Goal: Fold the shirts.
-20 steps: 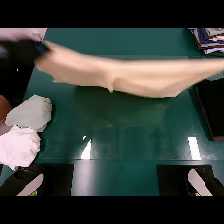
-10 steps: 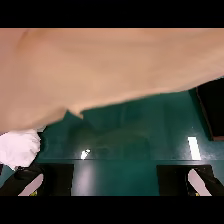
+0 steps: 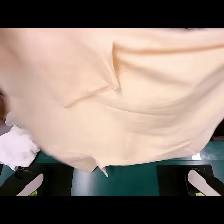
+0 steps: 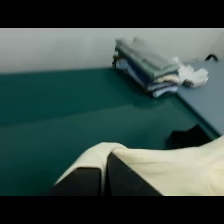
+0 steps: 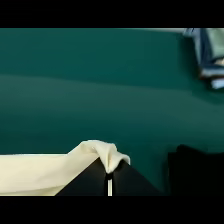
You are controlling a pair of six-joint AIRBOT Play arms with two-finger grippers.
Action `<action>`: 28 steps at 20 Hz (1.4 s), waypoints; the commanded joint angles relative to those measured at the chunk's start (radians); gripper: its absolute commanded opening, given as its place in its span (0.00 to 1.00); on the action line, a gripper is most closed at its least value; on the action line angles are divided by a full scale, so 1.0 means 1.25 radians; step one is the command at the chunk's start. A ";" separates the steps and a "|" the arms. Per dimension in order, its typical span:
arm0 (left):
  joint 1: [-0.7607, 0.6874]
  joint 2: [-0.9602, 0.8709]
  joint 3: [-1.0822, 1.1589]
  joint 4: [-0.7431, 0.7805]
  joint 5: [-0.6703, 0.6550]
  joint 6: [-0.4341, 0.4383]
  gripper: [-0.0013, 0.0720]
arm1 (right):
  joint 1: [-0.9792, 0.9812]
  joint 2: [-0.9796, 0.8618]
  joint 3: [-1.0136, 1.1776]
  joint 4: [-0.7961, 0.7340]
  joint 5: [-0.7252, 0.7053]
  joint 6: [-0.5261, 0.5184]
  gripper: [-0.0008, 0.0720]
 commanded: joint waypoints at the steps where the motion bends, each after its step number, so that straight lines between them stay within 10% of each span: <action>1: 0.000 -0.109 -0.172 -0.007 -0.039 0.042 0.05 | 0.044 -0.190 -0.005 -0.003 0.124 0.001 0.03; 13: 0.002 -0.623 0.009 0.013 0.265 0.128 0.05 | 0.074 -0.590 -0.005 0.027 -0.136 0.026 0.03; 20: 0.075 -0.623 0.018 0.140 -0.045 0.190 0.05 | 0.075 -0.561 -0.073 0.020 -0.026 -0.002 0.03; 28: 0.074 -0.623 -0.175 0.136 -0.030 0.190 0.05 | 0.130 -0.432 -0.447 0.021 -0.237 -0.002 0.04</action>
